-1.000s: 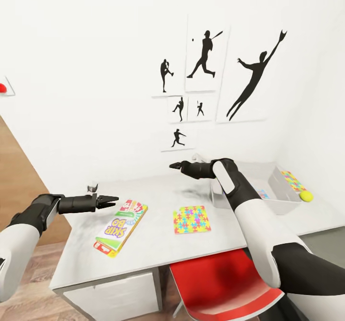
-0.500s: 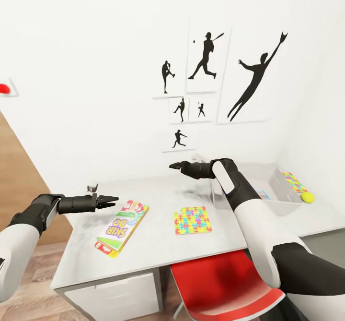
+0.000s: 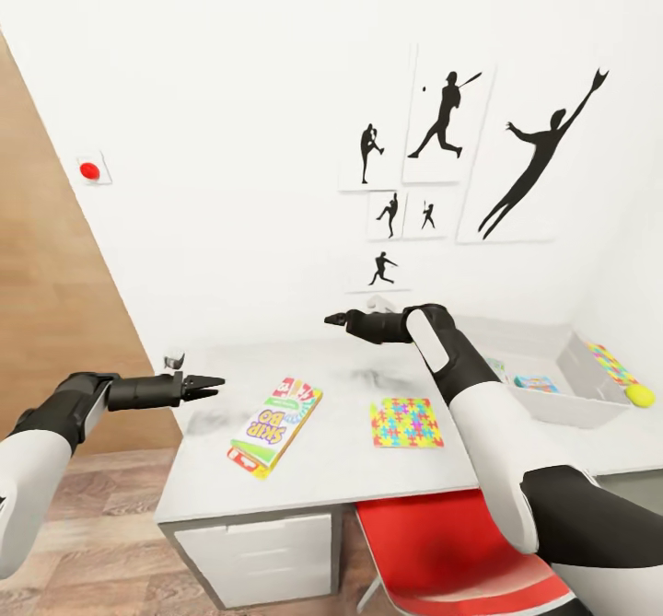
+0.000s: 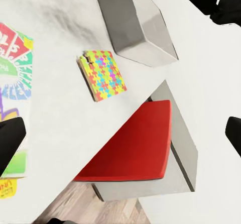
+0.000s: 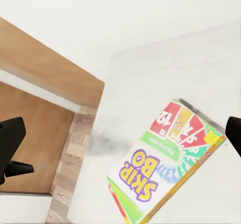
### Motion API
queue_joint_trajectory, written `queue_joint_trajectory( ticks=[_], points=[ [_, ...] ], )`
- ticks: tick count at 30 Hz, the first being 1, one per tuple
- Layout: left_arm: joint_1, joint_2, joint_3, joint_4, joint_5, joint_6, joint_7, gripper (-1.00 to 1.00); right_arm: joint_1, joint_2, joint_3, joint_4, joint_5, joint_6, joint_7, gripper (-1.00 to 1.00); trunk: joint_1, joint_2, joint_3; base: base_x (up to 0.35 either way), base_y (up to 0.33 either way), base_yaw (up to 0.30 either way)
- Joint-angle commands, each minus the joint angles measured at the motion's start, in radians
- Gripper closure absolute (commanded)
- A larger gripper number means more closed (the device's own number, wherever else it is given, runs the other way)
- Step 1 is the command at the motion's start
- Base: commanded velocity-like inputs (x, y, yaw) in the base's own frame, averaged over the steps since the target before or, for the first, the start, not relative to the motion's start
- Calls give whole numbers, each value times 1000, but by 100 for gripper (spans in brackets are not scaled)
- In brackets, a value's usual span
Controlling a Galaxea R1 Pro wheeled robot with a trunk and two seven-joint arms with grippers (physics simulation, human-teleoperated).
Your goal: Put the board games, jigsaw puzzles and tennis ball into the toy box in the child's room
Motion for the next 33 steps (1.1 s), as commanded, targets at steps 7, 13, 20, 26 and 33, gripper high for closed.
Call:
queue_joint_trajectory(
  ticks=[7, 13, 20, 26, 33],
  points=[
    [-1, 1, 5, 0, -11, 10, -4, -100, -1, 0, 1, 2, 9, 5, 7, -100, 1, -2, -2, -5, 100, 62],
    [-1, 2, 5, 0, -12, 9, -2, -100, -1, -1, 1, 4, 10, 6, 6, -100, 1, -2, -2, 0, 43, 3],
    [-1, 2, 6, 0, -14, 10, 1, -100, -1, 0, 2, 6, 10, 7, -16, -100, 1, -2, -2, 0, 225, 0],
    [-1, 10, 5, 0, -14, 9, 3, -100, -1, 1, 2, 15, 6, 8, -83, -100, 1, -2, -5, 0, 164, 0],
    [-1, 22, 5, 0, -15, 8, 8, -100, -2, 4, 0, 67, 3, 10, -173, -100, 1, -2, -15, 0, 28, 0]
  ],
)
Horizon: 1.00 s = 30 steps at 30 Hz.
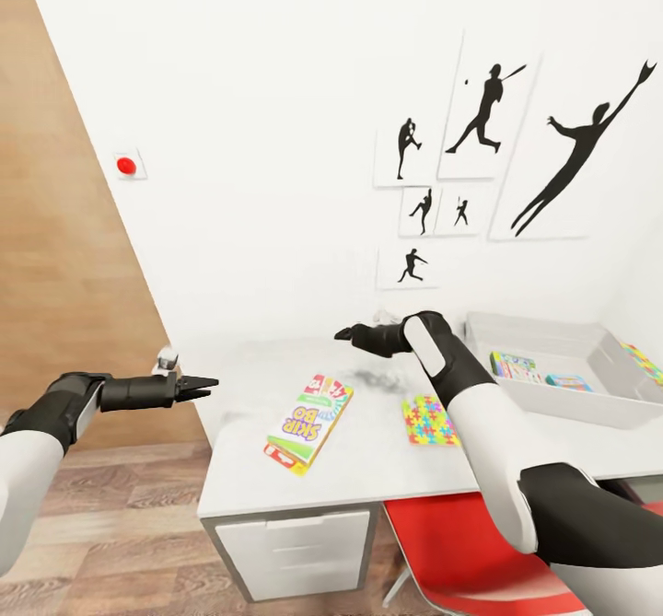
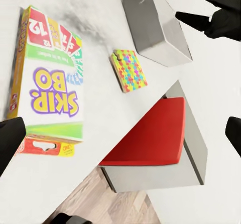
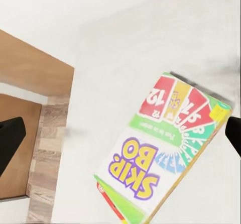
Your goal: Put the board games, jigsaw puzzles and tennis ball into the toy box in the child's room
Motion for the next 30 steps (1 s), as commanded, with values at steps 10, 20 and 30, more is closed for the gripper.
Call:
queue_joint_trajectory(
  ticks=[10, 20, 30],
  points=[
    [-1, 32, 6, 0, -11, 11, 119, -100, -2, 0, -1, 58, 8, 6, -33, -100, 1, -2, -18, 0, 2, 0],
    [1, 42, 5, 3, -11, 8, 308, -100, -3, -1, -2, 59, 8, 7, -42, -100, 1, -2, -34, 0, 44, 0],
    [10, 67, 5, 8, -8, -12, 387, -100, -3, -1, -1, 53, 9, 6, -42, -100, 1, -2, -39, 16, 161, 1]
  ],
)
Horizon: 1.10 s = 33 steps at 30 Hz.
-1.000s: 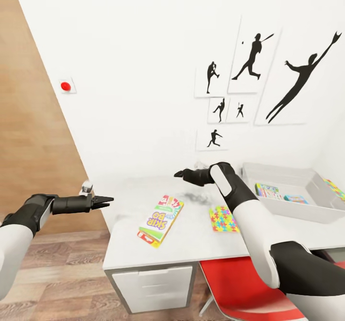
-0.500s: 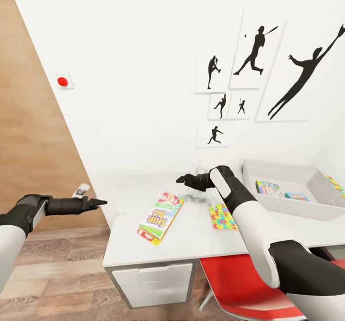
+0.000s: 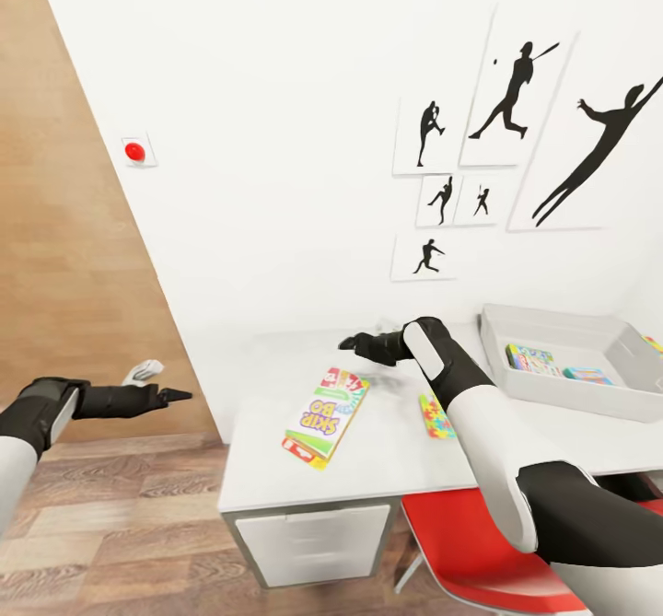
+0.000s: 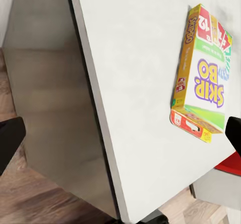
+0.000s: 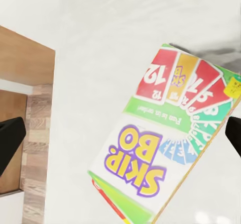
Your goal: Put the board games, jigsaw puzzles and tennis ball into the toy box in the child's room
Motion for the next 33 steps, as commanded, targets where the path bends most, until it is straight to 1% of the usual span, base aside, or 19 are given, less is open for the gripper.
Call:
queue_joint_trajectory(
  ticks=[1, 8, 14, 20, 26, 30, 33],
  points=[
    [-1, 0, 8, 0, -10, 6, -6, -100, -1, 0, 1, 0, 2, 3, 1, -100, 1, -2, -2, 17, 203, 42],
    [2, 3, 12, 2, -10, -1, 19, -100, -1, 1, 2, 1, 3, 3, 0, -100, 1, -2, -8, 52, 176, 112],
    [2, 1, 13, 2, -7, -2, 59, -100, -1, 1, 3, 4, 4, 4, -1, -100, 1, -2, -16, 35, 61, 136],
    [1, -2, 14, 2, -7, -2, 97, -100, -1, 0, 2, 8, 2, 4, -17, -100, 1, -2, -25, 16, 180, 98],
    [0, -4, 14, 1, -7, -2, 105, -100, -1, -2, 2, 10, 1, 24, -31, -100, 1, -2, -35, 10, 60, 76],
    [0, -5, 15, -1, -7, -2, 107, -100, -1, -11, -4, 13, 0, 61, -65, -100, 1, -2, -41, 2, 13, 65],
    [0, -5, 16, -1, -7, -2, 107, -100, -1, -14, -7, 33, 0, 67, -92, -100, 1, -2, -46, 1, 5, 63]
  ],
)
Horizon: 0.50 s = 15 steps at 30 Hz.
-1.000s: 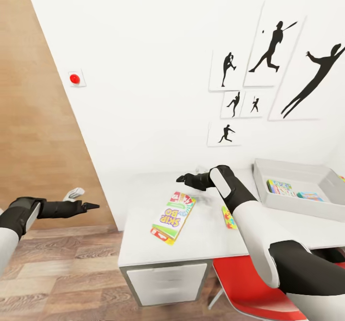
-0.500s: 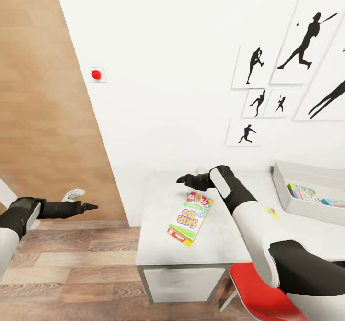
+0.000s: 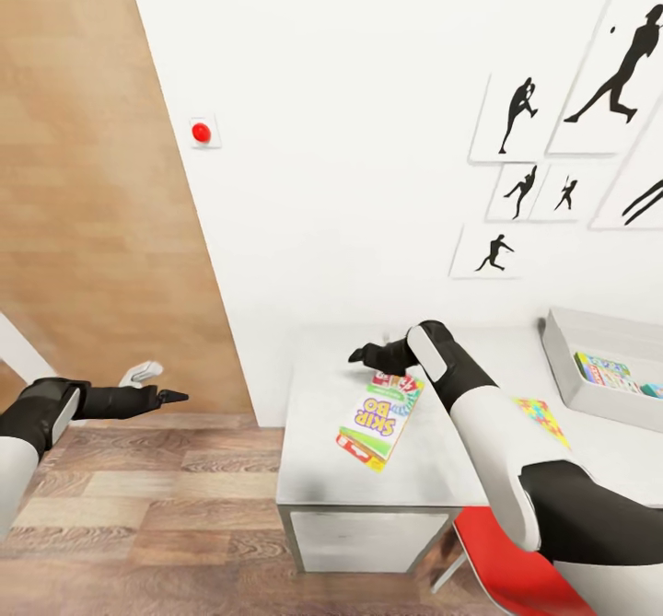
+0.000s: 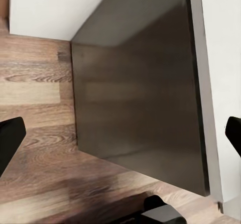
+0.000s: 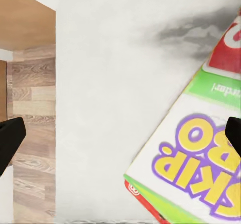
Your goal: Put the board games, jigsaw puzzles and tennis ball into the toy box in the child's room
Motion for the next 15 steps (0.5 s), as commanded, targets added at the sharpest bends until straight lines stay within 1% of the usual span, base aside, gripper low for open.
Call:
queue_joint_trajectory(
  ticks=[1, 6, 9, 10, 11, 13, 14, 15],
  points=[
    [-1, -1, 8, -1, -11, 7, -7, -100, -1, -1, 2, 7, -10, 2, -14, -100, 1, -2, -4, 0, 2, 62],
    [-1, -1, 9, -2, -11, 7, -6, -100, -2, -3, 2, 49, -8, -13, -31, -100, 1, -2, -12, 0, 1, 61],
    [-1, -1, 10, -2, -11, 7, -6, -100, -2, -10, 7, 62, -7, -47, -34, -100, 1, -2, -17, 0, 0, 50],
    [-1, -1, 10, -3, -11, 7, -6, -100, -2, -15, 8, 65, -7, -57, -35, -100, 1, -2, -18, 0, 0, 32],
    [-1, -1, 10, -3, -11, 7, -7, -100, -1, -28, 10, 71, -7, -75, -36, -100, 1, -2, -20, 0, 0, 20],
    [-2, -1, 11, -3, -11, 8, -7, -100, -1, -41, 12, 79, -7, -91, -37, -100, 1, -2, -23, 0, 0, 15],
    [-3, -1, 11, -4, -10, 8, -10, -100, 0, -52, 13, 87, -7, -103, -37, -100, 1, -2, -25, 0, 0, 8],
    [-4, -1, 11, -4, -10, 9, -12, -100, 0, -57, 13, 90, -7, -107, -37, -100, 1, -2, -26, 0, 0, 7]
  ],
)
